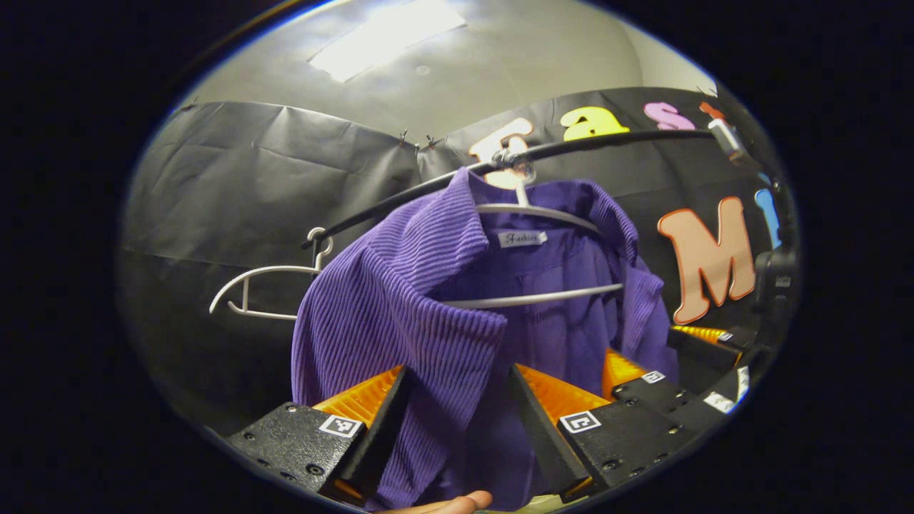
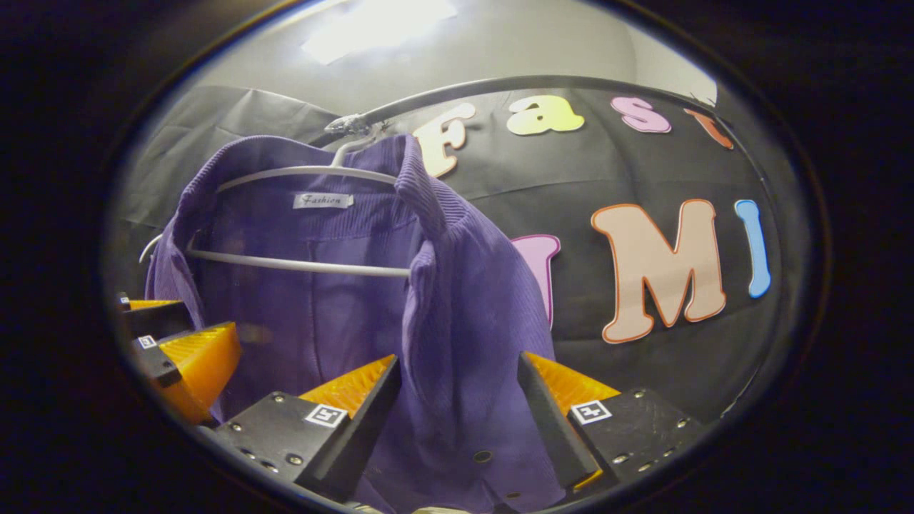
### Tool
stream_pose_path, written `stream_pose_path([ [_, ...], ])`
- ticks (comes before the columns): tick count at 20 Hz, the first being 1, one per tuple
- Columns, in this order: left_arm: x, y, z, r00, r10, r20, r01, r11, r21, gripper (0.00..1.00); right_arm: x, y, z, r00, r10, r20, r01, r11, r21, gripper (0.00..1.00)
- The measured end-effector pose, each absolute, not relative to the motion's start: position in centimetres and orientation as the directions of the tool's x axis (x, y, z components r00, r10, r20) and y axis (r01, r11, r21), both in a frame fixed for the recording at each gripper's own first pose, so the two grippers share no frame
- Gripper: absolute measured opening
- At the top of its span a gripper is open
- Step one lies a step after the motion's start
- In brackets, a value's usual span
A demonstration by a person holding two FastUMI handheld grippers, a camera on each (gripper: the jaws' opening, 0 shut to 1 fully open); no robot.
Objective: Grasp the clothes on the hanger with both hands and then place them into the laundry hamper below.
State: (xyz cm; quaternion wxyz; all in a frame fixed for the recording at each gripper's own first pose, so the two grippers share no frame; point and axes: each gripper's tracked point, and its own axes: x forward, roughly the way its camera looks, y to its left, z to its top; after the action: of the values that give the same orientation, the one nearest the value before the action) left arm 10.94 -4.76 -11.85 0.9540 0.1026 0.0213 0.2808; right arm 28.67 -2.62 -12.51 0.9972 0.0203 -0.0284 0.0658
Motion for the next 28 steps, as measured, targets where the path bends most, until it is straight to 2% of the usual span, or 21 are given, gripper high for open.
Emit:
stream_pose_path([
  [3,11.3,-3.1,-11.6,0.802,0.595,0.05,-0.586,0.768,0.259,0.89,30.0,-2.6,-11.7,0.99,0.114,0.085,-0.118,0.992,0.046,0.96],
  [4,11.2,-2.4,-11.6,0.79,0.61,0.061,-0.602,0.752,0.271,0.82,30.4,-2.5,-11.3,0.989,0.104,0.105,-0.108,0.993,0.04,0.99],
  [5,11.3,-2.0,-11.3,0.786,0.614,0.071,-0.607,0.745,0.278,0.76,30.9,-2.6,-10.9,0.989,0.086,0.117,-0.09,0.995,0.034,0.98],
  [6,11.4,-1.7,-11.1,0.786,0.613,0.083,-0.609,0.743,0.278,0.62,31.3,-2.5,-10.6,0.989,0.078,0.125,-0.082,0.996,0.022,0.96],
  [9,11.5,-0.7,-10.1,0.785,0.609,0.113,-0.615,0.746,0.254,0.47,32.6,-2.1,-10.3,0.991,0.068,0.112,-0.074,0.996,0.044,0.96],
  [12,12.1,-1.3,-8.9,0.835,0.536,0.127,-0.55,0.802,0.234,0.28,33.5,-1.4,-10.0,0.992,0.092,0.09,-0.098,0.993,0.072,0.96],
  [13,11.8,-0.9,-8.4,0.836,0.532,0.136,-0.548,0.803,0.233,0.24,33.7,-1.8,-10.0,0.994,0.071,0.082,-0.077,0.995,0.069,0.73],
  [15,11.7,-1.1,-8.0,0.86,0.492,0.132,-0.509,0.826,0.243,0.1,33.8,-1.7,-10.0,0.996,0.072,0.05,-0.076,0.994,0.073,0.27],
  [16,11.5,-1.7,-7.4,0.88,0.454,0.139,-0.475,0.842,0.257,0.02,33.8,-1.3,-9.9,0.996,0.08,0.037,-0.083,0.992,0.09,0.17],
  [17,11.2,-2.3,-6.9,0.892,0.429,0.145,-0.453,0.853,0.26,0.0,33.2,-0.6,-9.7,0.993,0.116,0.035,-0.119,0.988,0.101,0.07],
  [22,7.4,-7.2,-4.1,0.957,0.205,0.205,-0.248,0.945,0.213,0.0,29.8,-1.3,-9.5,0.993,0.121,0.0,-0.12,0.988,0.093,0.02],
  [24,5.6,-8.4,-3.0,0.965,0.136,0.225,-0.175,0.971,0.162,0.01,28.4,-2.2,-8.9,0.996,0.087,-0.001,-0.087,0.994,0.061,0.03],
  [25,4.8,-8.6,-2.6,0.968,0.104,0.228,-0.137,0.981,0.137,0.0,27.8,-2.6,-8.5,0.997,0.074,-0.004,-0.074,0.996,0.042,0.07],
  [26,4.2,-8.4,-2.3,0.971,0.076,0.227,-0.105,0.987,0.121,0.01,27.2,-2.8,-8.0,0.998,0.062,0.001,-0.062,0.998,0.025,0.03],
  [28,3.2,-7.7,-1.6,0.974,0.027,0.226,-0.053,0.993,0.108,0.0,25.8,-3.5,-6.9,1.0,0.03,0.01,-0.03,1.0,-0.009,0.03],
])
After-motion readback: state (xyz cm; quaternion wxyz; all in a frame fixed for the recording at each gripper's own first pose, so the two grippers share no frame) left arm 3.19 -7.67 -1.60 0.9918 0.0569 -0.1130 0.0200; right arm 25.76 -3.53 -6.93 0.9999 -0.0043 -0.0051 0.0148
